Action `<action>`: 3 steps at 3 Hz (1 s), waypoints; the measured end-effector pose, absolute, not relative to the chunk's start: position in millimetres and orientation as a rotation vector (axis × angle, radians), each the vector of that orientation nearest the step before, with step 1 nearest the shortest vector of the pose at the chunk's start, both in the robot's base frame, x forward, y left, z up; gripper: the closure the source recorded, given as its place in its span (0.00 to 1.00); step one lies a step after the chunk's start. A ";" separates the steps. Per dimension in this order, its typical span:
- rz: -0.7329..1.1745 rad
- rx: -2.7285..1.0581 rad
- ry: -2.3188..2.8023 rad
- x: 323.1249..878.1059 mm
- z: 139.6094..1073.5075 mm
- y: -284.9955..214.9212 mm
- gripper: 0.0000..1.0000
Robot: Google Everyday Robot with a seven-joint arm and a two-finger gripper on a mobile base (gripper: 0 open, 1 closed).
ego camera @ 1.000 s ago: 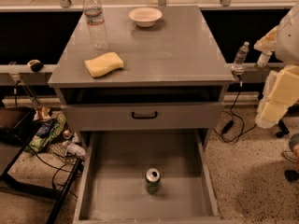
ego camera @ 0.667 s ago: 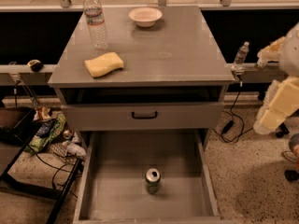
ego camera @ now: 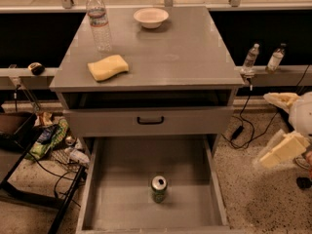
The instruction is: Pick green can from middle drawer and place on counter
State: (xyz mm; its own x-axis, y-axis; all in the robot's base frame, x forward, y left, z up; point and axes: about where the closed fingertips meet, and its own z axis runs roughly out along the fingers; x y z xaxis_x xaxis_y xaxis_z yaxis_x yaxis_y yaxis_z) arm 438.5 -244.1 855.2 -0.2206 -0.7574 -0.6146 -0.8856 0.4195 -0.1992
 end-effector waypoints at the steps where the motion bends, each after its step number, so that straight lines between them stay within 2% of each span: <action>1: 0.363 -1.232 1.852 452.0 826.8 -237.0 0.00; 3: 0.413 -1.201 1.742 452.8 833.3 -224.7 0.00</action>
Offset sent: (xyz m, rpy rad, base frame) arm 0.0128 0.0062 -0.0278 0.1973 -0.1102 -0.0095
